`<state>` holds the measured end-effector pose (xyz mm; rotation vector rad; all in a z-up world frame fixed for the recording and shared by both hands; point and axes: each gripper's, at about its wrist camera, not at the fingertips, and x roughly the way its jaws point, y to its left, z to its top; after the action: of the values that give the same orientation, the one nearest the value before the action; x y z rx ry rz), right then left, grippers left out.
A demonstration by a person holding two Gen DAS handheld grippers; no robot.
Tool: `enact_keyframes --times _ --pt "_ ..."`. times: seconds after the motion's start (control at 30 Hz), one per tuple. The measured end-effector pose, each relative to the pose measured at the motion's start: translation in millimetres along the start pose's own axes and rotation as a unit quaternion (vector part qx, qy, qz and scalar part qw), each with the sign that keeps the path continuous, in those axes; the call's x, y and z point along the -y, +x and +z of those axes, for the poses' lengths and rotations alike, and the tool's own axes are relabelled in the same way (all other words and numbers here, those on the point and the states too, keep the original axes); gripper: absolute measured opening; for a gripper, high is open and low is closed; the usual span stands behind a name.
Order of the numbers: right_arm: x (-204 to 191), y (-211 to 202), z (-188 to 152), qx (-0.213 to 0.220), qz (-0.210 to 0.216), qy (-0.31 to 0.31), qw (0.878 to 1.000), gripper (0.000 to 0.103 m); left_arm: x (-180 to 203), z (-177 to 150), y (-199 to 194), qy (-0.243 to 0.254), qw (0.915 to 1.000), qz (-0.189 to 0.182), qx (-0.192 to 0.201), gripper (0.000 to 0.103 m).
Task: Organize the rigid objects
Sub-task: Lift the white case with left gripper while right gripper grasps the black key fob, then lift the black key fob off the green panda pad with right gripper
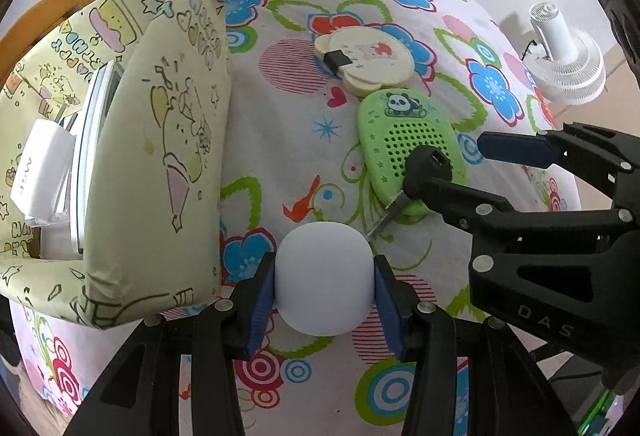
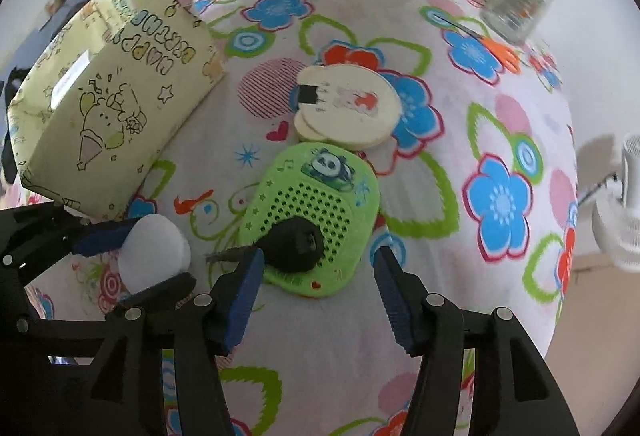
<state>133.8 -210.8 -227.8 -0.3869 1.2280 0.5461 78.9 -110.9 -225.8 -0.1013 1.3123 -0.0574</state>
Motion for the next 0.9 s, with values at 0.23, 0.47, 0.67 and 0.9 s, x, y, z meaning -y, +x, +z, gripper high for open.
enact_keyframes --times 0.23,0.47,0.67,0.9 --pt "-6 11 10 -0.011 0.021 0.010 1.000 0.060 -5 2 1 -0.014 0.9999 0.005 -0.004 0.048" --pt "-9 14 14 -0.004 -0.010 0.055 0.998 0.049 -6 1 1 -0.014 0.9999 0.002 -0.009 0.048" --pt "-16 13 8 0.010 -0.028 0.057 0.998 0.037 -5 1 2 -0.007 0.9999 -0.001 -0.011 0.048" --pt "-10 9 2 0.007 -0.031 0.077 0.997 0.037 -6 0 -2 -0.006 0.9999 -0.005 -0.007 0.048"
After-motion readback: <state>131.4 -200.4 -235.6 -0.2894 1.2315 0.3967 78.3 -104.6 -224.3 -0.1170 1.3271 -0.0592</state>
